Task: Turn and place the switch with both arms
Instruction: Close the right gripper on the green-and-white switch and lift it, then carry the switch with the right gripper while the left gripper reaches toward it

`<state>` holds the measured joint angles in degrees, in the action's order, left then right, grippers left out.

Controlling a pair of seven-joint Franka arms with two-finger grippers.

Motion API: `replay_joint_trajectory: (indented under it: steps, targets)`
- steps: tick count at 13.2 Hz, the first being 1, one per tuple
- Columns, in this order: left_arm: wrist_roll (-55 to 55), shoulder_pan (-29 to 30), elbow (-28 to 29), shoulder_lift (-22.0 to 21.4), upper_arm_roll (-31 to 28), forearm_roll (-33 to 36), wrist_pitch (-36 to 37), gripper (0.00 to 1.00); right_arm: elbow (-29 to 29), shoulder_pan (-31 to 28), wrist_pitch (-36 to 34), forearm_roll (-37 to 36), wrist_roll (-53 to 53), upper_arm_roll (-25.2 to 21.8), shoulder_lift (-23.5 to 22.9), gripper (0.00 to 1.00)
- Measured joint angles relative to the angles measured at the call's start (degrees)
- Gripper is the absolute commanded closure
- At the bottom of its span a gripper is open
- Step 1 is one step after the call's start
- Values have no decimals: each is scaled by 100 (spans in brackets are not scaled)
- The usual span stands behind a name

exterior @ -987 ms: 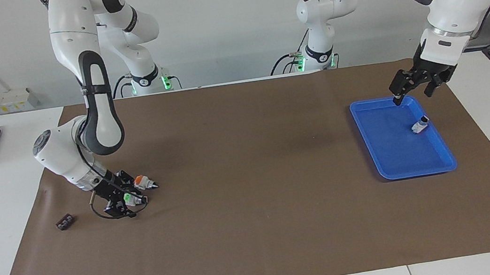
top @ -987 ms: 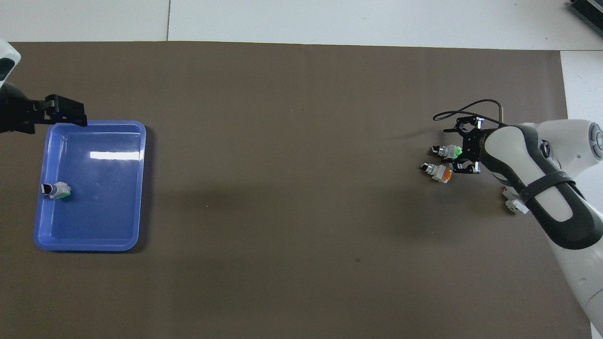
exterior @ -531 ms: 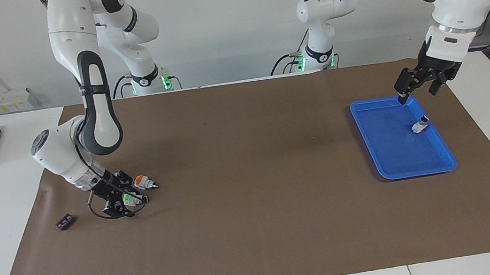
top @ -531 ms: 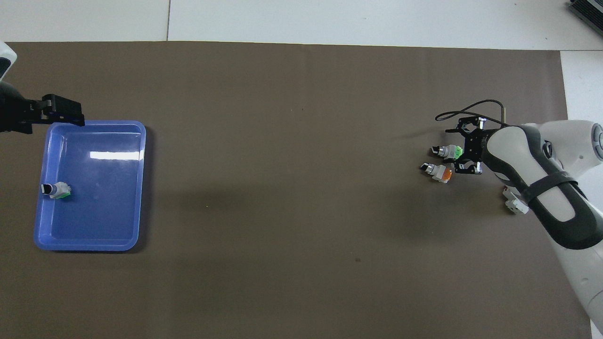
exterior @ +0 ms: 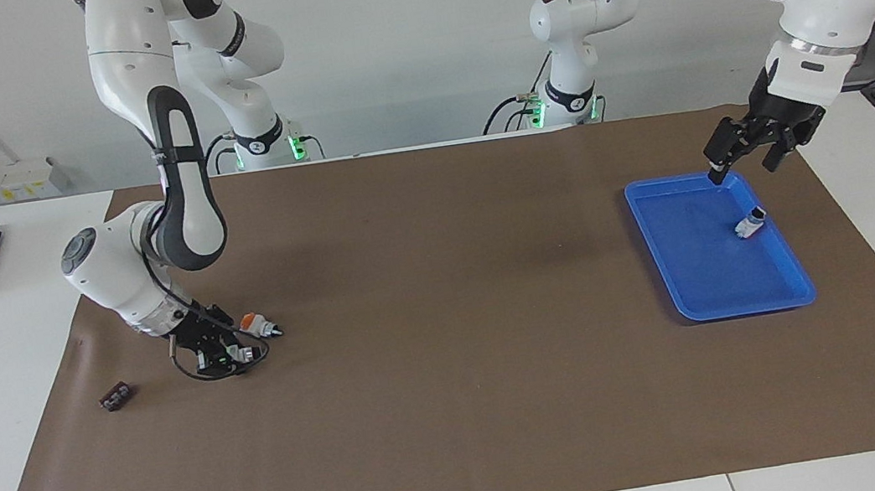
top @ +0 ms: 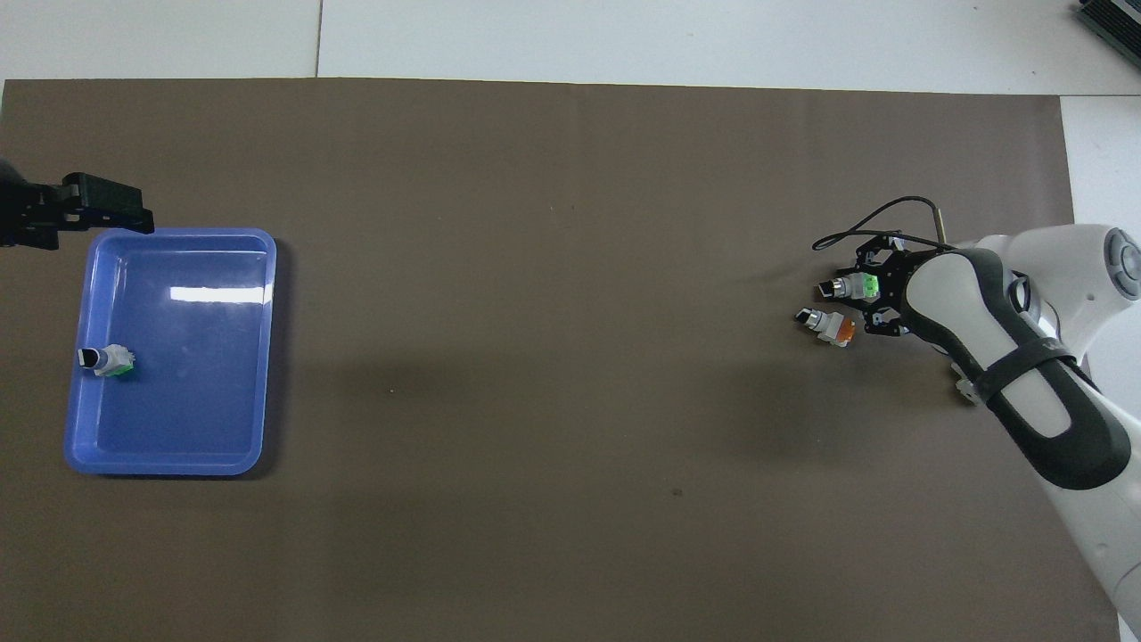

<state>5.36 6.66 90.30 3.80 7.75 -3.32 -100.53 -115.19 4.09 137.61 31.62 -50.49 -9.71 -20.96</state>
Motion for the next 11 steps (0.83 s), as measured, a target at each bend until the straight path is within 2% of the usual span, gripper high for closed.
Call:
replay_joint_trajectory:
  steps: [2, 5, 6, 9, 11]
  targets:
    - [-6, 0, 0, 0, 0, 0, -1, 0, 17, 127, -52, -324, 585, 37, 132, 100]
    - [-16, 0, 0, 0, 2, 0, -1, 0, 229, 481, -341, -147, 994, 320, 615, 100]
    - [-20, 0, 0, 0, 2, 7, -1, 0, 296, 600, -393, 271, 987, 487, 728, 100]
    - [-26, 0, 5, 0, 6, 12, -1, 0, 526, 724, -433, 2128, 898, 1085, 796, 100]
    - [-26, -6, 29, -1, 26, 11, -4, 0, 699, 930, -436, 2964, 557, 1312, 791, 100]
